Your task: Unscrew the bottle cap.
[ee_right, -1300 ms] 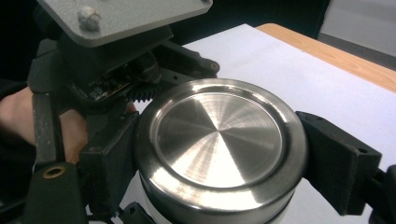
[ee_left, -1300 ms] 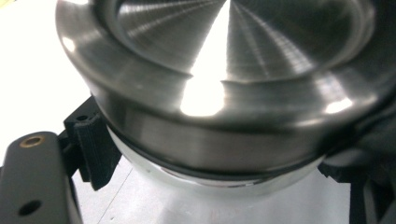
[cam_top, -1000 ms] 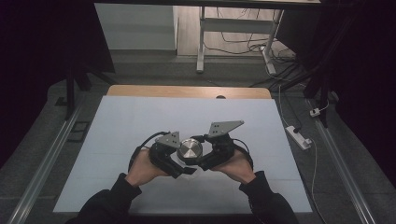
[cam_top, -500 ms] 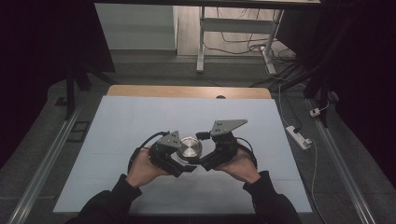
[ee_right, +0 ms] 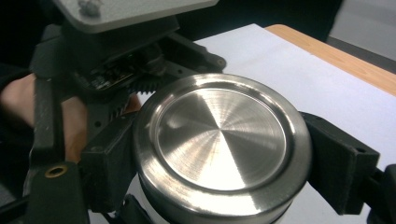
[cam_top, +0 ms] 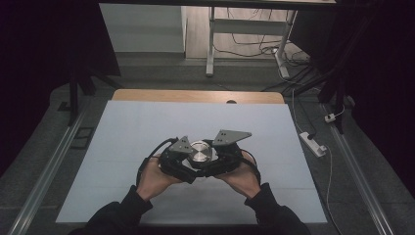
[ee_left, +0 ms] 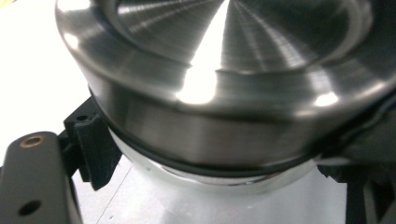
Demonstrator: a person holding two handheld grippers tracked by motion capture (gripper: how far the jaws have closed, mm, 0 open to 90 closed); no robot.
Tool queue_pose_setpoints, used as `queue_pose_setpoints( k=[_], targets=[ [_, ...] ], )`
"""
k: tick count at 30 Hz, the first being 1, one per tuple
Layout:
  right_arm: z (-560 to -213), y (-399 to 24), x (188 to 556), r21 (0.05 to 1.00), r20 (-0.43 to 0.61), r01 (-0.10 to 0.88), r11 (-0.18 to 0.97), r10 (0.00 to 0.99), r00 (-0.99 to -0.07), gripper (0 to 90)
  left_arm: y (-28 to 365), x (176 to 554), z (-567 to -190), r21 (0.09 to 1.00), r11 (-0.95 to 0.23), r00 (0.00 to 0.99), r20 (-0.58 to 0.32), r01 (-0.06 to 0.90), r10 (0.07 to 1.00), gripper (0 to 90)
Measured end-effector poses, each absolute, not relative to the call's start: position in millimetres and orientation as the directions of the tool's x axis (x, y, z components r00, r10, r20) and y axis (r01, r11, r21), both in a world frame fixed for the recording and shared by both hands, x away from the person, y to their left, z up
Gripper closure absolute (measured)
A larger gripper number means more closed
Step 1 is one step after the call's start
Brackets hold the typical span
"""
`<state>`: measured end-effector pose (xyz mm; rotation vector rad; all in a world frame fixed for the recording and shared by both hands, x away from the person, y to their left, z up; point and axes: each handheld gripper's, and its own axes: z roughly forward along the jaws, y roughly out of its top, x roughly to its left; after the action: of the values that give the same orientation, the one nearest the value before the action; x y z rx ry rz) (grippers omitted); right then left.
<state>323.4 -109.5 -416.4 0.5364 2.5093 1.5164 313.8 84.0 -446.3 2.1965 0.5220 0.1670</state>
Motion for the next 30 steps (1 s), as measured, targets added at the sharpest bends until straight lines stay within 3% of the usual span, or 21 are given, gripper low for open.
queue_pose_setpoints(
  k=[6,11,30],
  targets=[
    [-414,-115,328,0.882,0.116,0.234,0.409,0.293,-0.949,18.8,89,316,-447,0.777,-0.574,0.944,-0.078,0.259,0.321,15.4],
    [-409,-119,328,0.885,0.120,0.228,0.406,0.274,-0.954,18.9,89,316,-450,0.776,-0.583,0.954,-0.078,0.240,0.289,15.4],
    [-402,-128,327,0.889,0.075,0.204,0.409,0.308,-0.948,18.8,97,323,-455,0.785,-0.551,0.925,-0.071,0.283,0.374,15.5]
  ],
)
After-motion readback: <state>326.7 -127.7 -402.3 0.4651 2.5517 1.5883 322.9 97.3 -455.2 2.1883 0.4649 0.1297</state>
